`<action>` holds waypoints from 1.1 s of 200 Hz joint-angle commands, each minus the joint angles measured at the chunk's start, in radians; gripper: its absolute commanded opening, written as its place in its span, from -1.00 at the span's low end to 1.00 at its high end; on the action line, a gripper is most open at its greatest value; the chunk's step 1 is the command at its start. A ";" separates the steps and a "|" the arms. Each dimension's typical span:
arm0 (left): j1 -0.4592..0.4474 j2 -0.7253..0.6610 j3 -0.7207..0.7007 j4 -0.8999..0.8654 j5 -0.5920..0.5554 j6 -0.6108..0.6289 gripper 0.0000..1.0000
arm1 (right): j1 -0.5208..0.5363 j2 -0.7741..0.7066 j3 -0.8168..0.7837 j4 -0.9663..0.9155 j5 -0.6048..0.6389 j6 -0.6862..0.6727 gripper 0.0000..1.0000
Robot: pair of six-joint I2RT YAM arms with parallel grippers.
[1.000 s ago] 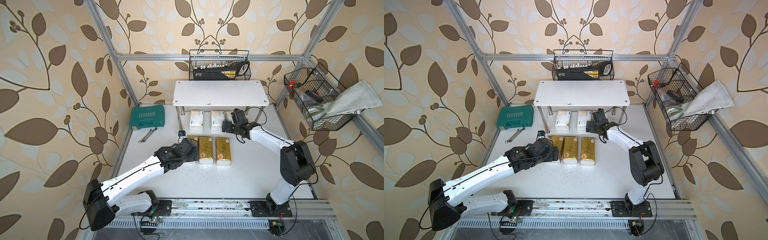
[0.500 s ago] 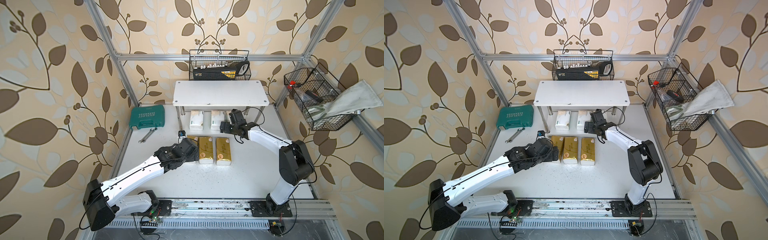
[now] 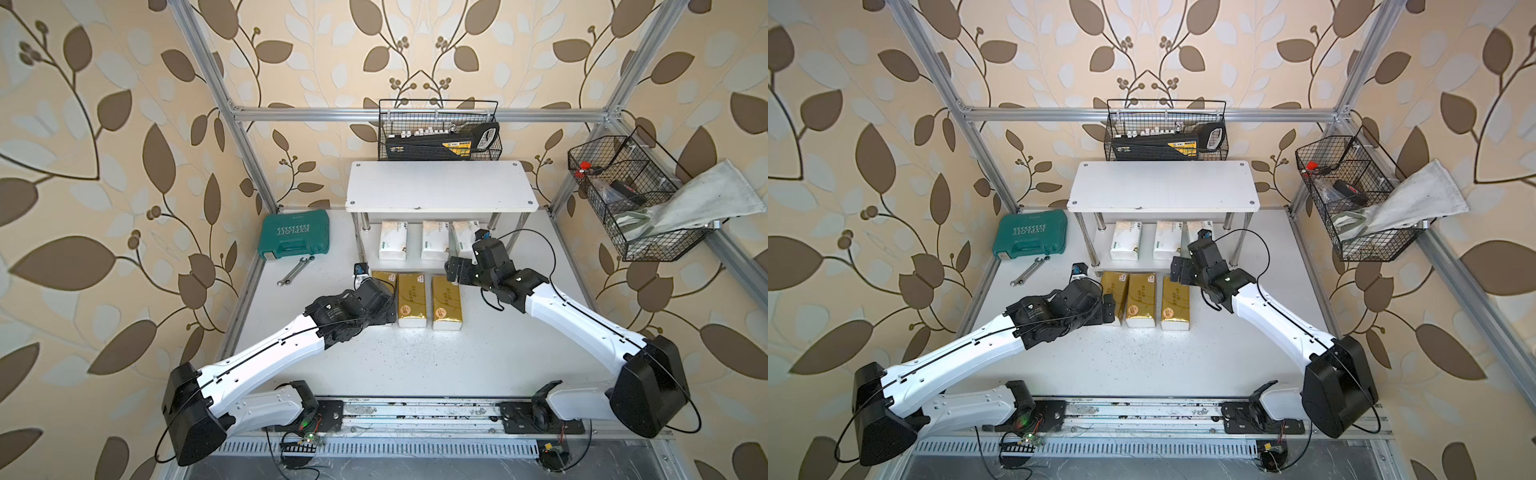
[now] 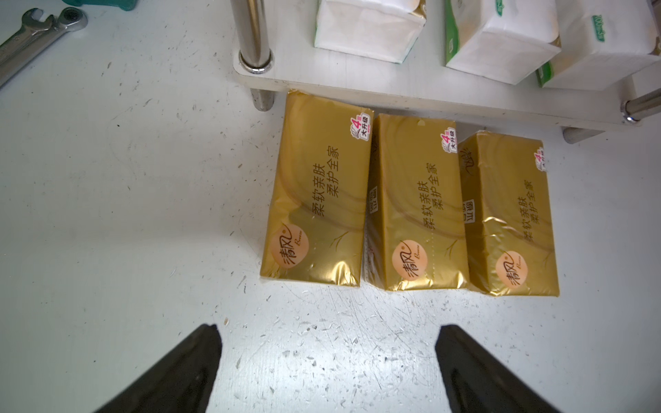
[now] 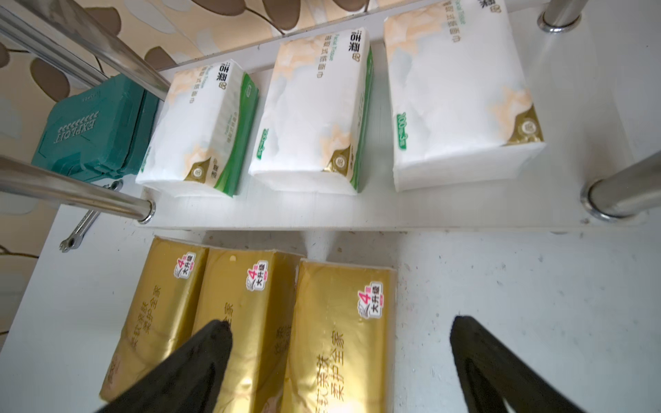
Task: Place the tissue boxes on the shelf by color
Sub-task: Pick up the box of tissues from the center of the board.
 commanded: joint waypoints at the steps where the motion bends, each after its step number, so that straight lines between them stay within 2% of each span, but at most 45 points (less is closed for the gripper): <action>1: 0.010 -0.038 -0.010 -0.021 -0.024 -0.027 0.98 | 0.067 -0.039 -0.041 -0.109 0.076 0.060 0.98; 42: 0.010 -0.062 -0.025 -0.028 -0.003 -0.024 0.98 | 0.254 -0.039 -0.080 -0.198 0.208 0.159 0.98; 72: 0.010 -0.059 -0.028 -0.034 0.010 -0.024 0.98 | 0.318 0.020 -0.095 -0.203 0.237 0.219 0.98; 220: 0.010 -0.079 -0.042 -0.027 0.012 -0.017 0.98 | 0.333 0.285 -0.108 -0.089 0.222 0.237 0.98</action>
